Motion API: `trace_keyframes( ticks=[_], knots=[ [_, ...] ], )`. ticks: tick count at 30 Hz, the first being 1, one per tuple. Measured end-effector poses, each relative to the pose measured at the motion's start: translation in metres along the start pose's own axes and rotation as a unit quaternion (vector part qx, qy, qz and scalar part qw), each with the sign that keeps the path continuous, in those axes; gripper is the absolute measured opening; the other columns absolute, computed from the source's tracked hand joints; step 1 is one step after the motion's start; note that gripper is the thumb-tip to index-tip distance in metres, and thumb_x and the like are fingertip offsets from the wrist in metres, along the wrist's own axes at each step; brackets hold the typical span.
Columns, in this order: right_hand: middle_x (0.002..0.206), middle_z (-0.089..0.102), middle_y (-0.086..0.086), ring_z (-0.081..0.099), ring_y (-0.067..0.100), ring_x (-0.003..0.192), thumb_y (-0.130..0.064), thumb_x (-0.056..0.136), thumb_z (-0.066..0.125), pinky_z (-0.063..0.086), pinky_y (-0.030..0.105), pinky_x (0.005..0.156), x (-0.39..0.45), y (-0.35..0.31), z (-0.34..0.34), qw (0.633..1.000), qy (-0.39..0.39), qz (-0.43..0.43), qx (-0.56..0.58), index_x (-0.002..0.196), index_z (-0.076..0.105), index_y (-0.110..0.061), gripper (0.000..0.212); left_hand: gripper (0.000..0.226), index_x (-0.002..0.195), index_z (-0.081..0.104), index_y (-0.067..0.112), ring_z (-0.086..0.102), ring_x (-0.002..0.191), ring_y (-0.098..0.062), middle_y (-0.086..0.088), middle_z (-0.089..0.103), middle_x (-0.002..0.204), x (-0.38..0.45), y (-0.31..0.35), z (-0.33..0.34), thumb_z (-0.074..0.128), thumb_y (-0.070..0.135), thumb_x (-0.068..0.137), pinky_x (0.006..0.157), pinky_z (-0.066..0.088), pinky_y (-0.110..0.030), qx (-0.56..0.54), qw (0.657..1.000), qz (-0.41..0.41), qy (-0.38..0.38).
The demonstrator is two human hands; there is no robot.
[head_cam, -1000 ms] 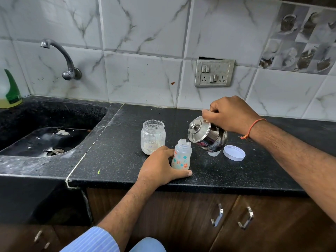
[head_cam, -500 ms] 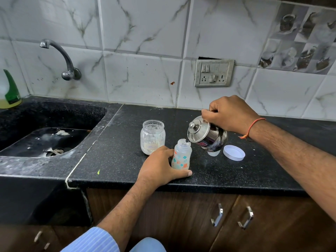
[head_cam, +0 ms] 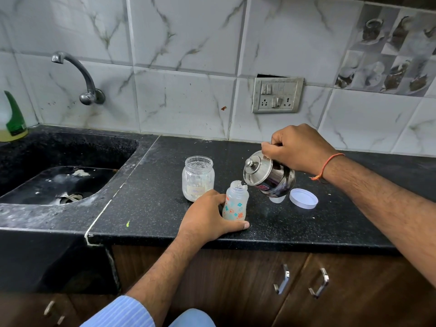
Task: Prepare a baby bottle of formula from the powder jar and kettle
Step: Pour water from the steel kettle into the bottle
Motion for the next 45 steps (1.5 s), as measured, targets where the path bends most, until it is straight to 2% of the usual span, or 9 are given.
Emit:
trace_keyframes(
  ticks=[5,9,18,23,32,40,45],
  knots=[
    [0.061,0.065,0.011,0.058,0.027,0.063,-0.044,0.096,0.062,0.046,0.037,0.060,-0.0003,-0.0010,0.0001,1.000,0.001,-0.002,-0.003,0.066,0.068,-0.009,0.047,0.074,0.118,0.076,0.033,0.063,0.101,-0.002,0.017,0.061,0.112,-0.0010,0.0006,-0.0009,0.088,0.082,0.064,0.095,0.060,-0.037,0.001,1.000,-0.002,0.001],
    [0.057,0.062,0.008,0.051,0.021,0.058,-0.045,0.096,0.062,0.040,0.035,0.057,0.0004,0.0004,0.0005,1.000,0.003,-0.001,-0.001,0.064,0.065,-0.010,0.047,0.074,0.120,0.075,0.033,0.062,0.101,-0.002,0.018,0.060,0.112,-0.0015,0.0010,-0.0009,0.089,0.081,0.064,0.095,0.059,-0.035,0.002,1.000,-0.004,0.000],
    [0.059,0.063,0.011,0.050,0.023,0.058,-0.044,0.095,0.062,0.039,0.035,0.057,0.0013,0.0001,0.0006,1.000,0.004,0.000,-0.005,0.065,0.066,-0.008,0.047,0.076,0.119,0.075,0.033,0.063,0.102,-0.003,0.018,0.060,0.111,-0.0005,-0.0005,0.0002,0.088,0.083,0.063,0.095,0.060,-0.037,0.002,1.000,-0.005,0.000],
    [0.053,0.057,0.002,0.049,0.020,0.056,-0.044,0.095,0.061,0.036,0.033,0.054,0.0008,0.0004,0.0011,1.000,0.000,0.004,0.001,0.060,0.062,-0.013,0.047,0.076,0.121,0.074,0.034,0.063,0.102,-0.003,0.018,0.060,0.111,-0.0003,-0.0008,0.0005,0.088,0.083,0.064,0.095,0.060,-0.037,0.003,1.000,-0.006,-0.003],
    [0.058,0.062,0.010,0.049,0.022,0.057,-0.045,0.095,0.061,0.038,0.034,0.055,0.0013,-0.0012,0.0004,1.000,0.003,-0.004,-0.009,0.065,0.067,-0.009,0.047,0.072,0.119,0.074,0.034,0.062,0.101,-0.003,0.018,0.059,0.110,-0.0017,0.0015,-0.0011,0.089,0.080,0.066,0.094,0.059,-0.034,0.000,1.000,-0.003,-0.001],
    [0.051,0.052,0.004,0.044,0.019,0.053,-0.044,0.096,0.062,0.034,0.033,0.053,0.0017,-0.0006,0.0014,1.000,0.000,-0.004,-0.013,0.060,0.059,-0.011,0.049,0.068,0.116,0.074,0.035,0.061,0.098,-0.002,0.017,0.059,0.107,-0.0015,0.0014,-0.0013,0.090,0.079,0.066,0.092,0.059,-0.034,-0.001,1.000,-0.002,0.001],
    [0.055,0.057,0.007,0.050,0.023,0.058,-0.043,0.095,0.061,0.042,0.037,0.058,0.0005,-0.0033,-0.0002,1.000,0.001,-0.011,-0.011,0.062,0.062,-0.010,0.047,0.071,0.115,0.076,0.034,0.062,0.098,-0.002,0.017,0.060,0.108,-0.0006,-0.0001,-0.0002,0.088,0.082,0.064,0.092,0.060,-0.035,0.003,1.000,-0.001,0.003]
  ],
)
Point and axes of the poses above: each hand's wrist, its own x-axis towards the middle knuckle, its own z-axis out of the palm, y = z × x, the point moved 9 cm from there along x, towards the middle knuckle
